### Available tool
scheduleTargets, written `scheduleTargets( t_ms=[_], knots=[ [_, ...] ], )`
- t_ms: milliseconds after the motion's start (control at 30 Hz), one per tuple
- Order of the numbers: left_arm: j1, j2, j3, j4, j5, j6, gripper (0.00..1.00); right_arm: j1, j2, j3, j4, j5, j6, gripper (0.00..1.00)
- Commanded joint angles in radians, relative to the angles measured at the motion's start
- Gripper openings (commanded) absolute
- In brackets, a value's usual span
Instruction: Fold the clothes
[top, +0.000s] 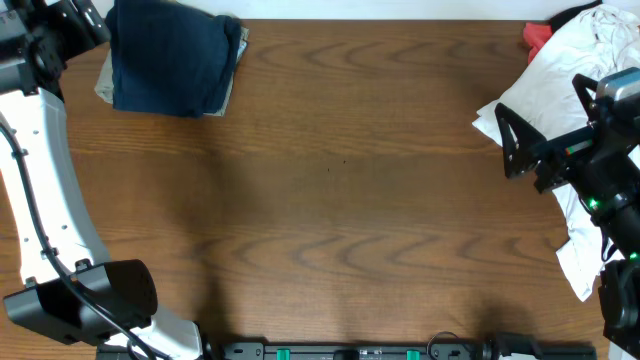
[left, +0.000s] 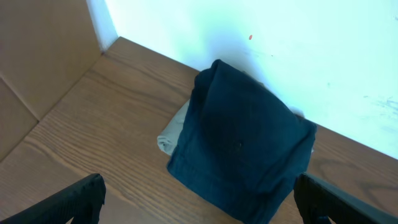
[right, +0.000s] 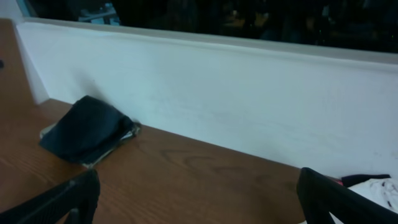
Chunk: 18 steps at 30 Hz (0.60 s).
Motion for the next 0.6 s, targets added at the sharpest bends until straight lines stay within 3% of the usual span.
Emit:
scheduleTargets(
  t_ms=[0,167,267,400,567],
  knots=[
    [-0.001,0.006,-0.004,-0.003,-0.005,-0.009,0.98,0.023,0.002,0.007,0.007,-0.004,-0.012,0.99],
    [-0.001,0.006,-0.004,-0.003,-0.004,-0.009,0.98,0.022,-0.003,-0.003,0.007,0.008,-0.022,0.99],
    [-0.001,0.006,-0.004,-0.003,-0.005,-0.009,0.98,0.024,-0.027,-0.053,0.0,0.017,-0.111,0.99],
    [-0.001,0.006,-0.004,-0.003,-0.005,-0.009,0.98,0.034,-0.109,-0.228,0.042,0.058,-0.166,0.99],
    [-0.001,0.006,-0.004,-0.003,-0.005,-0.009,0.98,0.082,-0.285,-0.599,0.346,0.065,-0.166,0.99]
  ],
)
